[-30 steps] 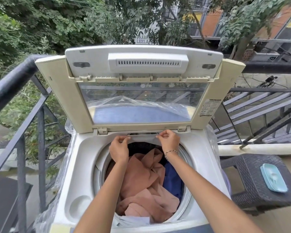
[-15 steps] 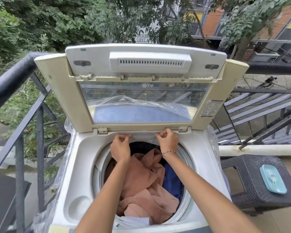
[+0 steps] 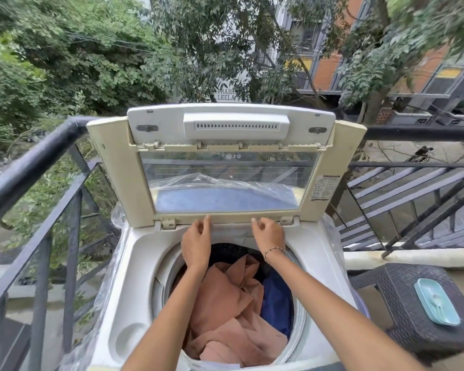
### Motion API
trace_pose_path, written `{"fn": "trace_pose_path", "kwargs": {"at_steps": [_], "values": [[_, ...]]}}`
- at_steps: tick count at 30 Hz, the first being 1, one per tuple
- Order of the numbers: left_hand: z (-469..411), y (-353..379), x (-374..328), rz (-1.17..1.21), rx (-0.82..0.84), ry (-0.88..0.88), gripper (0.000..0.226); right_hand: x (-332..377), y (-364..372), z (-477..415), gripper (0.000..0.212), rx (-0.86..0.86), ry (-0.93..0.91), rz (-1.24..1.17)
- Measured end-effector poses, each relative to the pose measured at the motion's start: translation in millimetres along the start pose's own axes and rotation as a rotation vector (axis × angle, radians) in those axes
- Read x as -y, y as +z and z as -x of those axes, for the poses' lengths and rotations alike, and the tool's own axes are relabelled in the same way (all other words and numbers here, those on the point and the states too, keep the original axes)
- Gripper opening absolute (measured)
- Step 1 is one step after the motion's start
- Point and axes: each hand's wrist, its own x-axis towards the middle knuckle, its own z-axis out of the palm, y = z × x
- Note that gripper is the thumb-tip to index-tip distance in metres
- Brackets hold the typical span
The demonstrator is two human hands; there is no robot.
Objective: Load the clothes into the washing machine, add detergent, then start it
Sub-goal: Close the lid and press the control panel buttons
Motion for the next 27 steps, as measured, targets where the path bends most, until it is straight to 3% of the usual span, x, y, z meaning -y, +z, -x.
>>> {"fn": "trace_pose_path", "kwargs": {"at_steps": [4, 8, 12, 14, 17, 19, 24, 27], "values": [[5.0, -19.4, -38.2, 0.077, -0.005, 0.216, 0.019, 19.2, -23.5, 7.6, 0.062, -0.004, -0.105, 0.010], [5.1, -38.6, -85.6, 0.044, -0.089, 0.549, 0.010, 49.4, -53.7, 10.5, 0.040, -0.145, -0.365, -0.061], [-4.2, -63.9, -142.3, -0.081, -0.310, 0.970, 0.015, 93.1, -96.0, 9.2, 0.014, -0.360, -0.740, -0.100], [-13.1, -74.2, -168.2, -0.152, -0.392, 1.067, 0.016, 113.6, -116.3, 3.9, 0.011, -0.499, -0.878, -0.060], [-27.1, -84.7, -195.6, -0.240, -0.412, 1.060, 0.025, 139.4, -142.0, -7.2, 0.016, -0.619, -0.942, 0.029], [-38.2, -87.6, -207.6, -0.348, -0.330, 0.989, 0.038, 151.3, -156.3, -14.8, 0.020, -0.624, -0.930, 0.084], [-56.9, -86.5, -218.4, -0.492, -0.171, 0.811, 0.050, 163.6, -173.2, -28.6, 0.032, -0.471, -0.859, 0.146], [-55.5, -88.0, -217.1, -0.515, -0.198, 0.816, 0.047, 164.6, -175.5, -31.2, 0.031, -0.374, -0.773, 0.150]]}}
